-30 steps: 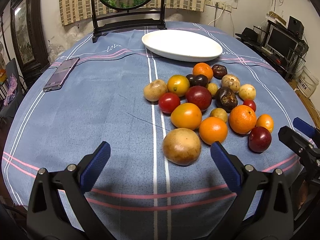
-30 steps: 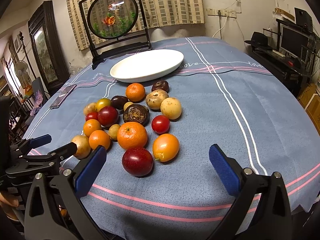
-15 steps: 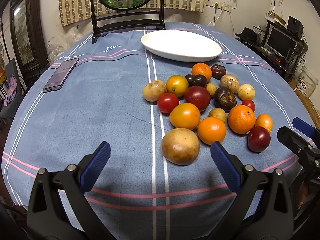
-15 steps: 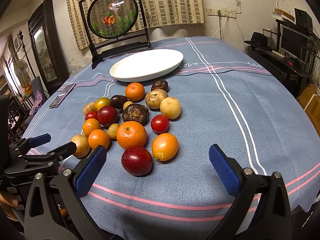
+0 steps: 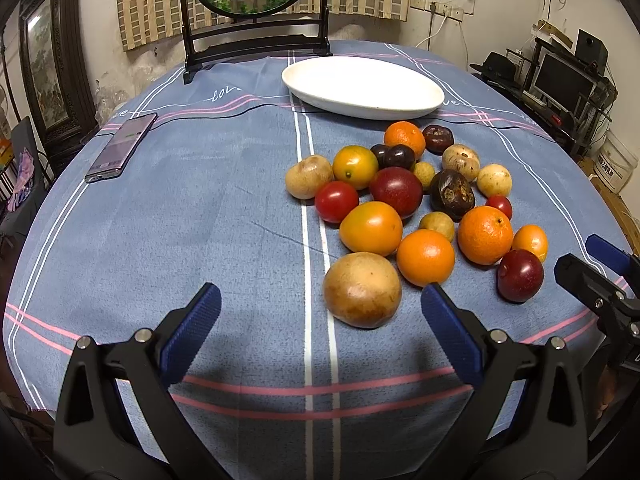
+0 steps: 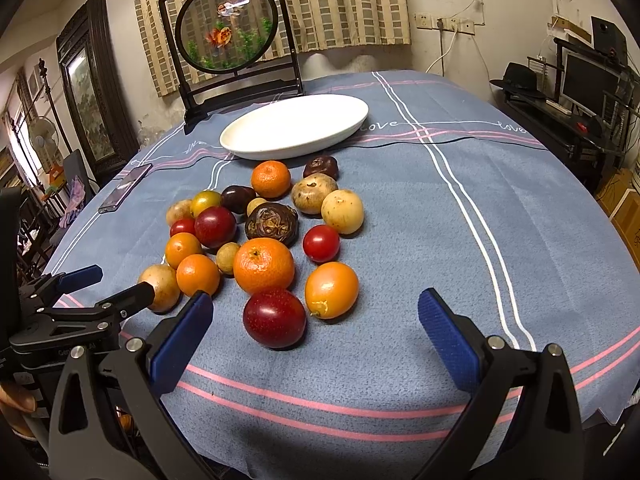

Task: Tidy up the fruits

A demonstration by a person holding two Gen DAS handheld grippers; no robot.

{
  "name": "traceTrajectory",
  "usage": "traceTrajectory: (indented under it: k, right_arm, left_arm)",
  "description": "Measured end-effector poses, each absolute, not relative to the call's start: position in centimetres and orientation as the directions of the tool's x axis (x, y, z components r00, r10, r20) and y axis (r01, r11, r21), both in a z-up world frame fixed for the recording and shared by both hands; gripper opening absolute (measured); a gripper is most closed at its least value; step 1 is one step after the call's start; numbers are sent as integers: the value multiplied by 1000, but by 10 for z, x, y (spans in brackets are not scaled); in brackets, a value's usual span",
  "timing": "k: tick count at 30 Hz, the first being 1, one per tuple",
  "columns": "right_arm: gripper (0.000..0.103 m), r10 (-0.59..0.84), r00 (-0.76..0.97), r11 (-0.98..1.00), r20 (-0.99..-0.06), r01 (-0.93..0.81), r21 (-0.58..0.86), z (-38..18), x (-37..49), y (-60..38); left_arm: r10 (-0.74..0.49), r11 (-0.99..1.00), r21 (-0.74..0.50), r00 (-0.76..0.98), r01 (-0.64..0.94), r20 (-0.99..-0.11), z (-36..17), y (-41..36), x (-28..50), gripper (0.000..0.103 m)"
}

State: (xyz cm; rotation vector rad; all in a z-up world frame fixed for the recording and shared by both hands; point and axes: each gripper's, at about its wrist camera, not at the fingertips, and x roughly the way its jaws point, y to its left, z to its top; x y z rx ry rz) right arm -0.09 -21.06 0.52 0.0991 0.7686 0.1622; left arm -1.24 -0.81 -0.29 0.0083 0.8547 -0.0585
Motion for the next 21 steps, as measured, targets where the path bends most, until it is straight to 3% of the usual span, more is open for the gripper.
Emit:
traceTrajectory:
  k: [21]
  right_arm:
    - [102,181,705,983,-686,-113,143,4,-2,-208]
  left_arm:
    - [-47,998,-15,654,55,-755,-3,-9,-12,101]
